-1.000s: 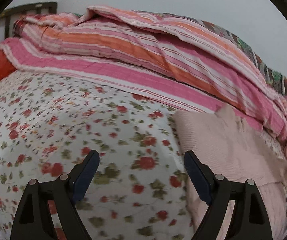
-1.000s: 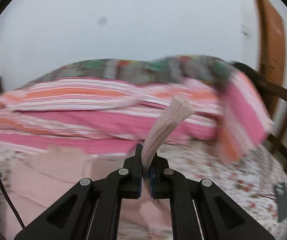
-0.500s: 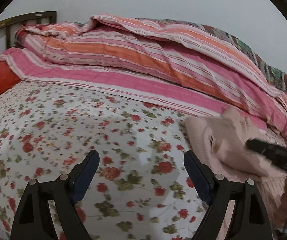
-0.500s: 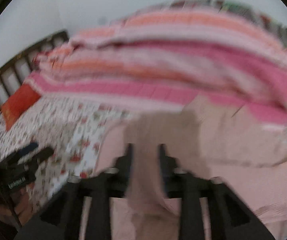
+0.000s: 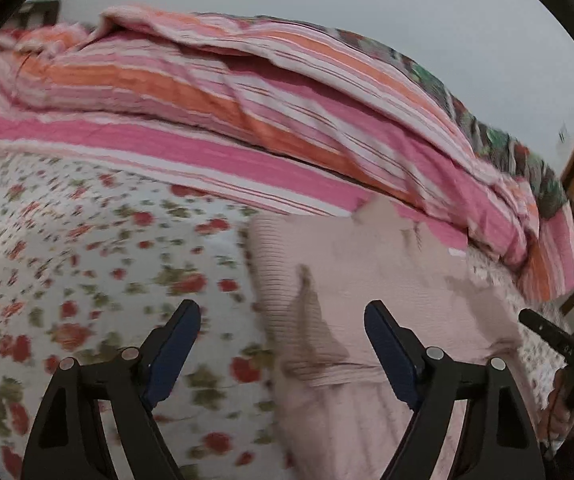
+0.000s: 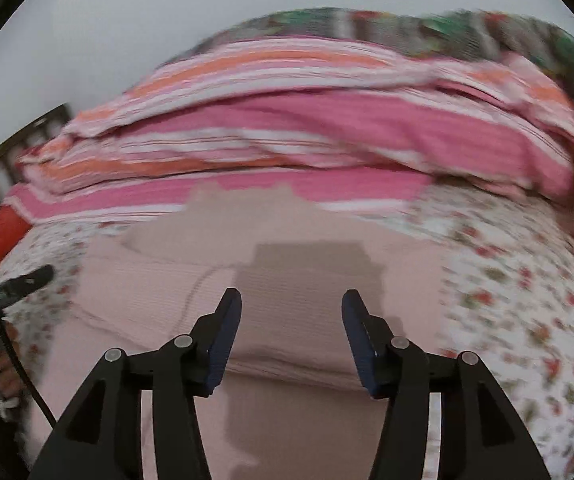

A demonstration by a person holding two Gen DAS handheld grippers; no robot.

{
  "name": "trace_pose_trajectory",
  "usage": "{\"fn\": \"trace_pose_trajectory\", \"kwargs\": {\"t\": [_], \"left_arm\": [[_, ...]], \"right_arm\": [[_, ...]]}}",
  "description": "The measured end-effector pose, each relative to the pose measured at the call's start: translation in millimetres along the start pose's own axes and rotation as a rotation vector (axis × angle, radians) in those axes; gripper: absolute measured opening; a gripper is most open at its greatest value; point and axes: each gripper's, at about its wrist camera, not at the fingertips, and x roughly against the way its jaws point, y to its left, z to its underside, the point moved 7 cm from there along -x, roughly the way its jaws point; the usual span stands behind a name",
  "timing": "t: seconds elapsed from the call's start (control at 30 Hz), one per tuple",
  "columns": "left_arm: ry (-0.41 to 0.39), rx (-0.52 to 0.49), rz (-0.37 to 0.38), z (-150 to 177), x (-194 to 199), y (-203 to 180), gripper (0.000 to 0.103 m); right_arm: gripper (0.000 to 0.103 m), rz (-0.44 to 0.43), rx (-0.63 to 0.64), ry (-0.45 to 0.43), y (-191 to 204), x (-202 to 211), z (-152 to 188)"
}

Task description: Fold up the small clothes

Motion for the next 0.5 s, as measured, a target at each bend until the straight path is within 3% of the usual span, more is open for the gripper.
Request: {"fn": "trace_pose_trajectory", "kwargs": {"t": [0.17,0.3,0.5], "left_arm": [[-0.008,-0.123,-0.011,4,-12,-31,0.072],[-0.015,-0.136,-0.028,3,-19,-36,0.061],[0.038,-0.116,-0.033,4,-35,-30,0.048]], "right_arm": [[0.052,0.005,-0.107,0.047,-45,-12,16],[0.052,-0.007,-0.132,0.075,-50,-18,20],[0.052,0.025,-0.086,0.067,-44,-15,25]]}}
